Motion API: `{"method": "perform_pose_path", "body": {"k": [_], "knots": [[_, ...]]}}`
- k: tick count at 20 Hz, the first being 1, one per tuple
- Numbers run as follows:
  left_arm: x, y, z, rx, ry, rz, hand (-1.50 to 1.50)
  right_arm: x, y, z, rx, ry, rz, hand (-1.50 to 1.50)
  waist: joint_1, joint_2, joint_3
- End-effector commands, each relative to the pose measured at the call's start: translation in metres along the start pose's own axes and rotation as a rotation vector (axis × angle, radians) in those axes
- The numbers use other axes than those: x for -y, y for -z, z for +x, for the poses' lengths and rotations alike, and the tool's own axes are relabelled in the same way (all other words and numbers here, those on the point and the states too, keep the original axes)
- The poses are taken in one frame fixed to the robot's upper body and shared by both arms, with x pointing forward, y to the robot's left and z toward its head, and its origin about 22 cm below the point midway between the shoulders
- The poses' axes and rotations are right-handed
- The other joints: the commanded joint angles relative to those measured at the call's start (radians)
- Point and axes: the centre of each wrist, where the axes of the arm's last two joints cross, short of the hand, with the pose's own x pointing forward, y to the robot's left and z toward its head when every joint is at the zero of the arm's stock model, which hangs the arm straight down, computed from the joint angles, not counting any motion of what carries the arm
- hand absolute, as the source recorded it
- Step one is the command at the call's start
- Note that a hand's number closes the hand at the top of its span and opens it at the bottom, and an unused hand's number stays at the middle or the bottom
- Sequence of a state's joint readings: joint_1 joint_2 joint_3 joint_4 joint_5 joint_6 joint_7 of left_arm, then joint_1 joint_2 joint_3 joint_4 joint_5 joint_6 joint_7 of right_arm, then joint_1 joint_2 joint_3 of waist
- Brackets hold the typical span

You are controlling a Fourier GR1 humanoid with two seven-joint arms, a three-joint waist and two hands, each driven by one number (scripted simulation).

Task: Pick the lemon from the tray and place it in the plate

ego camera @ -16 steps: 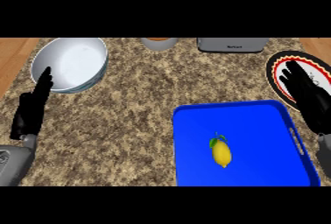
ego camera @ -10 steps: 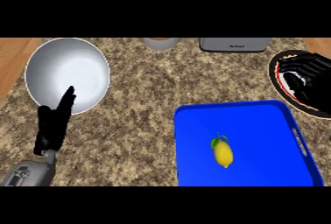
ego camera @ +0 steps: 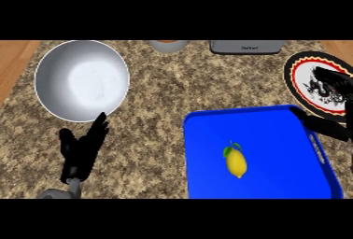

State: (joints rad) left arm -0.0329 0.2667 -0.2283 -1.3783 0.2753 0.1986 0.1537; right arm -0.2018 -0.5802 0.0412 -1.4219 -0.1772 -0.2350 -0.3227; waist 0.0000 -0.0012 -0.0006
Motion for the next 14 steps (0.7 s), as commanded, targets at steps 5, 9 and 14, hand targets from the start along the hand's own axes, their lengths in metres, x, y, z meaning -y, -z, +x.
{"method": "perform_pose_path", "body": {"k": [5,9,14], "knots": [[0.002,-0.015,-0.009,-0.019,-0.023,-0.010,0.00,0.031,-0.040,0.025,0.018,-0.122,0.166,-1.50,-0.014,-0.002,0.000],[0.008,-0.013,0.000,-0.020,-0.041,-0.036,0.00,0.027,-0.023,0.043,-0.098,-0.351,0.417,-1.50,-0.001,-0.002,-0.003],[0.008,-0.015,0.004,-0.021,-0.043,-0.017,0.00,-0.001,-0.029,0.082,-0.151,-0.461,0.549,-1.50,-0.001,-0.003,-0.002]]}}
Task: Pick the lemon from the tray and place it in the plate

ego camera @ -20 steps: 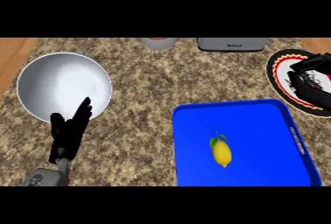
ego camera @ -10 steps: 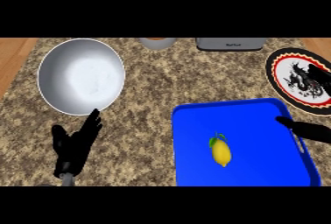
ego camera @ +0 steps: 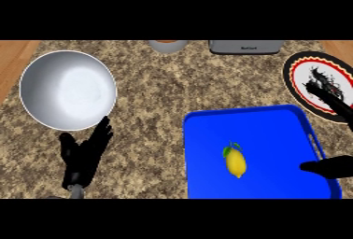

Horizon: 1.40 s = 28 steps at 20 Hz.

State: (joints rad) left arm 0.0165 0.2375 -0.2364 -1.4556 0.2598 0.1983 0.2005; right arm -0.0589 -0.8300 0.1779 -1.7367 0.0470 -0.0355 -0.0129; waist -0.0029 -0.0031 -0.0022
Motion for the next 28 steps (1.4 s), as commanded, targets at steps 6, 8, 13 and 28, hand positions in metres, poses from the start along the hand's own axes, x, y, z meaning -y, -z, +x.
{"method": "perform_pose_path", "body": {"k": [6,8,13,28], "knots": [[0.010,-0.001,-0.005,0.011,0.003,-0.019,0.00,-0.042,0.012,0.053,-0.126,-0.190,0.177,-1.50,0.012,0.004,0.002],[0.011,0.000,-0.010,-0.002,0.011,0.000,0.00,-0.068,0.000,0.076,-0.129,-0.175,0.159,-1.50,0.006,0.002,0.002],[-0.007,0.030,-0.004,-0.009,-0.008,-0.013,0.00,-0.087,0.019,0.070,-0.189,-0.246,0.175,-1.50,0.002,0.005,0.002],[0.008,0.002,0.001,-0.011,-0.018,-0.017,0.00,-0.134,0.014,0.066,-0.244,-0.239,0.296,-1.50,0.004,0.003,0.002]]}}
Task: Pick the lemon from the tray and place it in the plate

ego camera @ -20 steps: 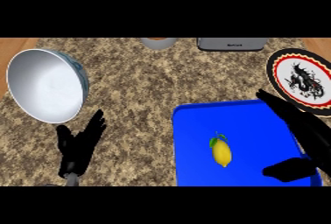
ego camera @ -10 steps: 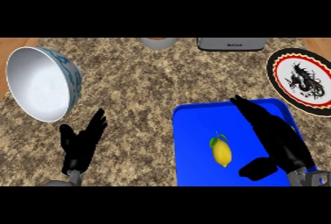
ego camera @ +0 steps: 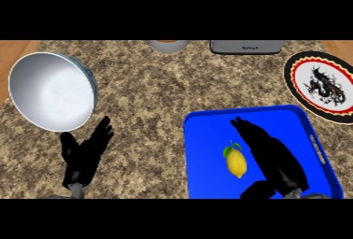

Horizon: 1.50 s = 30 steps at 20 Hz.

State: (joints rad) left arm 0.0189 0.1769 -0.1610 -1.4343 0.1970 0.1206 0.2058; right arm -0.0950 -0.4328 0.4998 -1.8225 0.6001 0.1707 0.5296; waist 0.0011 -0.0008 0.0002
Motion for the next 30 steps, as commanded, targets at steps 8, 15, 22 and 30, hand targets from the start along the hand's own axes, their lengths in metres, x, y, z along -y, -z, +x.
{"method": "perform_pose_path", "body": {"k": [8,15,22,30], "knots": [[-0.005,-0.009,0.001,-0.002,0.016,0.006,0.00,-0.010,0.009,-0.005,-0.099,-0.107,-0.046,-1.50,-0.001,0.000,0.000],[0.002,-0.009,-0.001,-0.007,0.004,0.007,0.00,-0.043,0.038,-0.009,-0.090,-0.108,0.008,-1.50,0.002,0.001,0.000],[0.000,-0.002,-0.008,-0.007,-0.002,0.006,0.00,-0.055,0.052,0.002,-0.053,-0.226,0.128,1.50,0.004,0.001,0.000],[-0.005,0.009,-0.012,-0.012,0.007,0.002,0.00,-0.059,0.037,-0.017,-0.033,-0.281,0.051,1.50,-0.002,0.000,0.000]]}}
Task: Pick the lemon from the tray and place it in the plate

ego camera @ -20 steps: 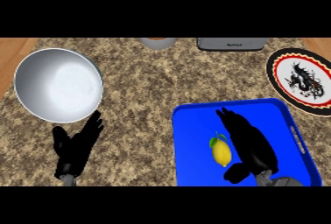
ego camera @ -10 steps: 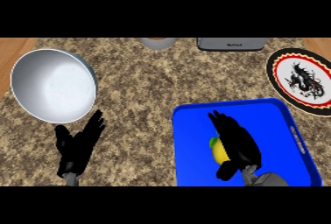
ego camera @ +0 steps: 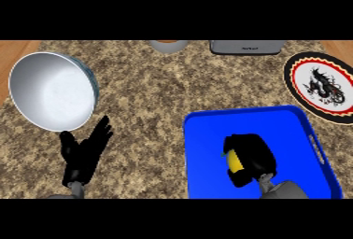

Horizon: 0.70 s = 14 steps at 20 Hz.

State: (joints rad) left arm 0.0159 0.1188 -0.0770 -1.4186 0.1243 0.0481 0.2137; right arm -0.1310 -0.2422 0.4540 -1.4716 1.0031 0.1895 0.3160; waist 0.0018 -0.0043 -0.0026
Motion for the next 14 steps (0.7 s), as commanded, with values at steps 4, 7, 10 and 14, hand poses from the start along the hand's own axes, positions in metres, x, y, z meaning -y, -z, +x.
{"method": "perform_pose_path", "body": {"k": [4,7,10,14], "knots": [[0.008,-0.005,-0.002,0.011,0.021,-0.013,0.00,0.031,0.050,0.014,-0.301,0.126,-0.119,1.50,0.031,0.014,0.003],[0.013,-0.004,-0.002,0.015,0.029,-0.034,0.00,0.062,0.062,-0.009,-0.608,0.300,-0.235,1.50,0.037,0.032,0.002],[0.016,0.000,0.010,0.041,0.027,-0.059,0.00,0.099,0.074,-0.012,-0.789,0.399,-0.404,1.50,0.061,0.038,0.003],[0.017,0.006,0.016,0.047,0.045,-0.088,0.00,0.159,0.084,-0.006,-0.855,0.381,-0.778,1.50,0.101,0.044,0.001]]}}
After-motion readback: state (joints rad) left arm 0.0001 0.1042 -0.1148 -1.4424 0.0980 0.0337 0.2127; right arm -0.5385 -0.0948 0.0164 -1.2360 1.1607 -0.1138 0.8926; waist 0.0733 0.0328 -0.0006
